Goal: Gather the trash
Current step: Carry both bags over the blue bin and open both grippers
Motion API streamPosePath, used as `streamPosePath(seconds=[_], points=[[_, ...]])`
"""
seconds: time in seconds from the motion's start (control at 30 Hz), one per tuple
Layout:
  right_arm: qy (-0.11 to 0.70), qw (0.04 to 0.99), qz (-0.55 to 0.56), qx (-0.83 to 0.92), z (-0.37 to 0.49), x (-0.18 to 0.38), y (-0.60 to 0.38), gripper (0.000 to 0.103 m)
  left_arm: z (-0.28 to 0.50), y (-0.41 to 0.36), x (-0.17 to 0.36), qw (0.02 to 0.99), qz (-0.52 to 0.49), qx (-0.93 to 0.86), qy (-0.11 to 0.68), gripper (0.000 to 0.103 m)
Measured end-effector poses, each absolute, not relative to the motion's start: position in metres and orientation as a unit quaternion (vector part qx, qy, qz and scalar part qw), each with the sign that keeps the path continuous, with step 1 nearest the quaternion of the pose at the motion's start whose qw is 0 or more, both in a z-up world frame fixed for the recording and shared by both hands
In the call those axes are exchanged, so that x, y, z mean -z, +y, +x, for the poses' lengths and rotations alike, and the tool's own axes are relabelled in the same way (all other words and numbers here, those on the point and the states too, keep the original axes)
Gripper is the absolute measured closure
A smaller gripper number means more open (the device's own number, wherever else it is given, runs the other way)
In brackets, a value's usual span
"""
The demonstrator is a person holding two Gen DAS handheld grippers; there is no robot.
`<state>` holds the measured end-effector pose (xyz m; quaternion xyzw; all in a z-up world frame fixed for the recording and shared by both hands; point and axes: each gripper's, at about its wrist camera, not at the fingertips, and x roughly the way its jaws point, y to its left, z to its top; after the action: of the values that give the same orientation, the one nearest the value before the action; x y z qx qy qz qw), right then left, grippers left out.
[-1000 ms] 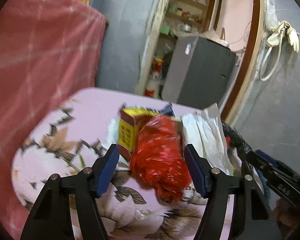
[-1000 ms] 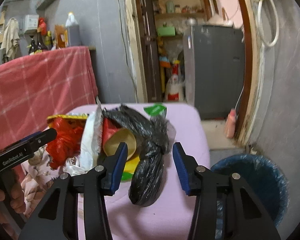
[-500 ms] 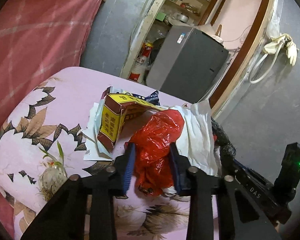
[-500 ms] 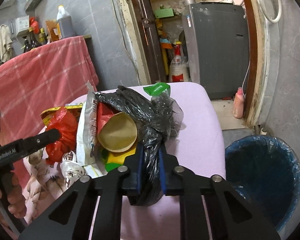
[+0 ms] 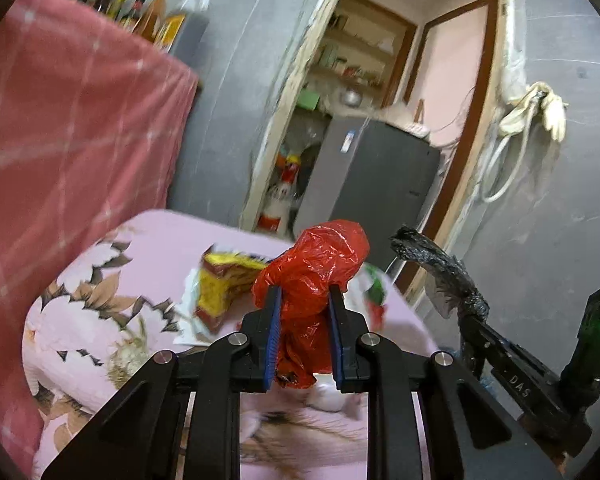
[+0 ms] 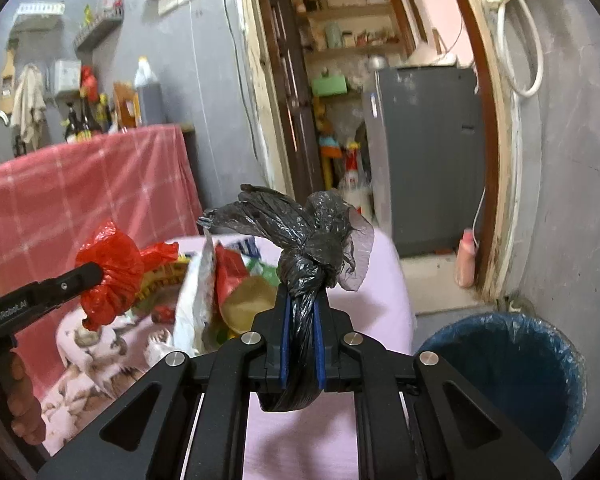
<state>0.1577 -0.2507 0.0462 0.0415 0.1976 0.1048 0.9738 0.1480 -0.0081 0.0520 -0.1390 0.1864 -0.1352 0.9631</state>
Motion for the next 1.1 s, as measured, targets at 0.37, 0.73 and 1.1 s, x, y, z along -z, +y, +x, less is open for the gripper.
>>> streamPosePath(seconds=[0.37,0.73,1.1], points=[[0.141,0.989,0.027,-0.016,0.118,-0.06,-0.313,0.095,0.136,-0.115,-0.053,0.949,-0.144,0.227,0.167,0.085],[0.179,0.981,0.042,0.063,0.096,-0.032,-0.403,0.095,0.154,-0.229,-0.025,0.922,-0.134,0.276,0.238,0.085],[0.269,0.957,0.084,0.063,0.104,0.013,-0.439,0.095,0.171,-0.277,0.029,0.915,-0.085,0.242,0.311,0.085]])
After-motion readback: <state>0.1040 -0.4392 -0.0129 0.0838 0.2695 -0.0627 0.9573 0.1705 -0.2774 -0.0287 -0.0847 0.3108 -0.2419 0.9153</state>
